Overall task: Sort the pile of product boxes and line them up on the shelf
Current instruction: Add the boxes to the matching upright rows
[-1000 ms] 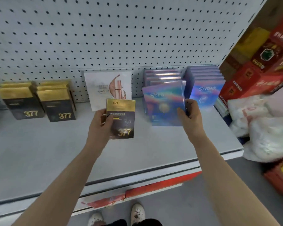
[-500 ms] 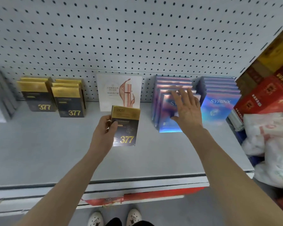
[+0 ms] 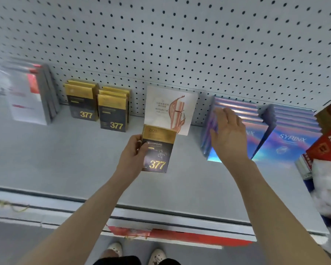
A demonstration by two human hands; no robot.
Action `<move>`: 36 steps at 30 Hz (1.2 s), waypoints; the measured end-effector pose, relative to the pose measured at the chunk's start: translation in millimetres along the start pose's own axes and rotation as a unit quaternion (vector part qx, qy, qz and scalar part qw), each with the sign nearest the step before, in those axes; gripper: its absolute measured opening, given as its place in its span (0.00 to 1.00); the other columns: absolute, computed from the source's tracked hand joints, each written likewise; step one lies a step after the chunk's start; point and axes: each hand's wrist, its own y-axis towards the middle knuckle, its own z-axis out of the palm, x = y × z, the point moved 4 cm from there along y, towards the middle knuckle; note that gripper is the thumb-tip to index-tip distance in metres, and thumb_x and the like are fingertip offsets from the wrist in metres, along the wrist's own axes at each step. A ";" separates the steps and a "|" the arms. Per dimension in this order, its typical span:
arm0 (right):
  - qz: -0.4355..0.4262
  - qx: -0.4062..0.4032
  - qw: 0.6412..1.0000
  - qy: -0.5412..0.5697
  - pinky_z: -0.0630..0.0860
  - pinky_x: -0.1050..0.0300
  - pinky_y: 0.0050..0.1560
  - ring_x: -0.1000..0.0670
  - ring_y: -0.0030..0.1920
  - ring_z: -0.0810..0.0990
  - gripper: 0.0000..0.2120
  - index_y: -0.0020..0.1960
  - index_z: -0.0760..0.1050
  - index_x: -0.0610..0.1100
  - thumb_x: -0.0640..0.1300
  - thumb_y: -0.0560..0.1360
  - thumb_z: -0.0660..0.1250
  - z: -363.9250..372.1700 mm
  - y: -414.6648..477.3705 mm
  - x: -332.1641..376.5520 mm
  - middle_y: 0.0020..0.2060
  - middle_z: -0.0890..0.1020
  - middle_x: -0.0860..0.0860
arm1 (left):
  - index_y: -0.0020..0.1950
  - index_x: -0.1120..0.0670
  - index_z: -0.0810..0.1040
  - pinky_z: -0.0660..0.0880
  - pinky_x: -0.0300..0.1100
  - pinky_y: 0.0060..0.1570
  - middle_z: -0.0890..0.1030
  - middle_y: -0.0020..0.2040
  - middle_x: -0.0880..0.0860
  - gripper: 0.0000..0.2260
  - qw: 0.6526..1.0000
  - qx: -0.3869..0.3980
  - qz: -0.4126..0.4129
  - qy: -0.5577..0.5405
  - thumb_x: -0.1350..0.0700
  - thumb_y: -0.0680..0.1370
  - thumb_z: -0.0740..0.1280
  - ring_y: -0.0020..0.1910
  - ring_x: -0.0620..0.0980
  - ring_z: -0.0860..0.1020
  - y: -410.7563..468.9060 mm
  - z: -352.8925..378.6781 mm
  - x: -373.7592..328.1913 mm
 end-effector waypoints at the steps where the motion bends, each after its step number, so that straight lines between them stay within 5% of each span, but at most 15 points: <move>1: -0.018 0.020 0.996 0.086 0.71 0.49 0.57 0.43 0.58 0.74 0.21 0.63 0.74 0.40 0.36 0.71 0.70 2.4 1.3 25.0 0.60 0.76 0.42 | 0.61 0.50 0.71 0.76 0.36 0.34 0.79 0.50 0.49 0.09 1.000 -0.008 0.007 0.006 0.59 0.82 0.58 0.42 0.41 0.80 -0.8 -7.2 1.3; 5: -0.023 0.257 0.902 0.345 0.74 0.60 0.56 0.53 0.56 0.77 0.14 0.65 0.73 0.48 0.47 0.79 0.64 24.6 0.9 121.8 0.58 0.79 0.53 | 0.59 0.48 0.69 0.76 0.44 0.49 0.78 0.50 0.44 0.08 0.999 -0.020 0.013 0.039 0.59 0.83 0.57 0.49 0.44 0.77 5.5 -46.1 9.7; 9: -0.016 0.330 0.868 0.371 0.76 0.66 0.48 0.53 0.50 0.80 0.13 0.62 0.76 0.50 0.45 0.78 0.67 44.2 12.6 179.1 0.54 0.80 0.54 | 0.61 0.49 0.71 0.78 0.45 0.50 0.80 0.53 0.47 0.09 0.999 -0.015 0.019 0.048 0.57 0.82 0.58 0.52 0.48 0.79 21.9 -96.7 21.7; 13: -0.044 0.312 0.887 0.337 0.72 0.69 0.46 0.57 0.47 0.78 0.12 0.61 0.76 0.52 0.46 0.77 0.67 57.6 37.3 237.0 0.51 0.78 0.58 | 0.66 0.49 0.72 0.73 0.30 0.46 0.80 0.56 0.48 0.13 0.992 -0.062 0.045 0.102 0.57 0.81 0.61 0.52 0.43 0.78 44.7 -164.5 29.7; 17: -0.068 0.250 0.918 0.301 0.68 0.72 0.42 0.58 0.45 0.77 0.12 0.61 0.75 0.51 0.45 0.78 0.66 67.8 75.8 298.4 0.50 0.79 0.57 | 0.68 0.51 0.70 0.71 0.39 0.56 0.76 0.61 0.50 0.17 0.969 -0.105 0.058 0.218 0.57 0.80 0.64 0.56 0.47 0.75 69.3 -230.4 46.9; 24: -0.099 0.200 0.955 0.193 0.78 0.52 0.51 0.50 0.49 0.79 0.14 0.63 0.71 0.52 0.42 0.79 0.65 111.5 116.6 369.2 0.56 0.78 0.51 | 0.71 0.55 0.69 0.68 0.45 0.66 0.70 0.70 0.54 0.21 0.894 0.036 0.164 0.416 0.59 0.78 0.66 0.66 0.56 0.72 108.6 -271.9 75.4; 31: -0.145 0.126 0.981 -0.021 0.74 0.55 0.53 0.46 0.56 0.73 0.18 0.61 0.75 0.46 0.38 0.72 0.72 130.6 123.0 380.8 0.56 0.78 0.48 | 0.77 0.56 0.58 0.59 0.48 0.74 0.57 0.78 0.53 0.25 0.828 0.136 0.208 0.502 0.52 0.81 0.59 0.77 0.54 0.55 142.9 -268.5 85.8; 36: -0.144 0.129 0.980 -0.043 0.74 0.53 0.52 0.45 0.53 0.74 0.26 0.61 0.74 0.46 0.36 0.66 0.75 134.3 121.2 377.8 0.56 0.76 0.47 | 0.76 0.59 0.60 0.59 0.48 0.73 0.59 0.77 0.57 0.25 0.815 0.157 0.235 0.505 0.53 0.81 0.61 0.76 0.57 0.58 146.8 -267.5 89.6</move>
